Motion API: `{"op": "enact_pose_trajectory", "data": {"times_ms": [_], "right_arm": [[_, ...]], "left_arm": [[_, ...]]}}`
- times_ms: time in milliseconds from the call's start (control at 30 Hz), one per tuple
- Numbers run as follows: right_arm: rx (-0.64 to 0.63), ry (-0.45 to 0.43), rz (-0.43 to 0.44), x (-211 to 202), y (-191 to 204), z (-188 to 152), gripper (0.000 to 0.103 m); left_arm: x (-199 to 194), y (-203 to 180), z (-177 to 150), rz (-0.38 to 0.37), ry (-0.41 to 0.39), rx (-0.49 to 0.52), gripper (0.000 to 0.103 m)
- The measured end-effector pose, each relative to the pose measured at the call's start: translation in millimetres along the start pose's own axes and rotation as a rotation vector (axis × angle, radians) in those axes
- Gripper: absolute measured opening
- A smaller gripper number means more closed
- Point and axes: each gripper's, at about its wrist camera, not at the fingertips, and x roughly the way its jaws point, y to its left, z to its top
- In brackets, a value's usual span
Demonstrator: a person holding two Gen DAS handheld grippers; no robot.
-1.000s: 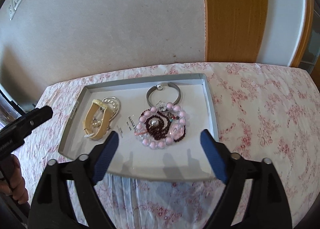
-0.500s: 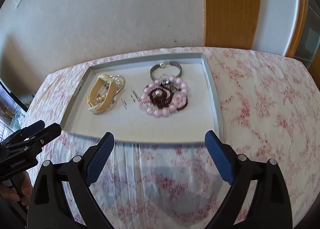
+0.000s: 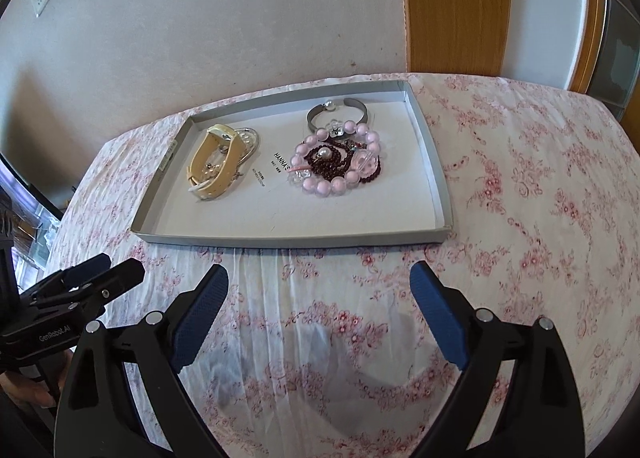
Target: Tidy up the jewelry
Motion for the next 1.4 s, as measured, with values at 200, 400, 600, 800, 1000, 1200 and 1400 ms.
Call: {"op": "enact_pose_trajectory", "data": {"times_ms": [200, 400, 600, 800, 1000, 1200, 1400], "right_arm": [[0.024, -0.002, 0.018, -3.3, -2.5, -2.2, 0.094], [0.031, -0.005, 0.034, -6.9, -1.5, -3.0, 0.094], [0.040, -0.006, 0.049, -9.2, -0.3, -3.0, 0.094], [0.052, -0.009, 0.058, -11.4, -1.9, -2.6, 0.094], [0.055, -0.007, 0.064, -10.7, -1.3, -2.7, 0.094], [0.051, -0.006, 0.067, -10.1, 0.8, -3.6, 0.094], [0.051, -0.007, 0.068, -10.1, 1.9, -3.6, 0.094]], "left_arm": [[-3.3, -2.1, -0.8, -0.033, 0.011, -0.012, 0.093], [-5.3, -5.5, -0.9, -0.059, 0.020, -0.014, 0.093], [-8.3, -6.5, -0.5, -0.074, 0.023, -0.025, 0.093], [-9.7, -8.7, 0.8, -0.071, 0.024, -0.024, 0.093], [-9.6, -8.7, 0.3, -0.070, 0.024, -0.024, 0.093], [-10.5, -11.2, 2.3, -0.061, 0.019, -0.022, 0.093], [-10.2, -11.1, 3.8, -0.065, 0.018, -0.019, 0.093]]}}
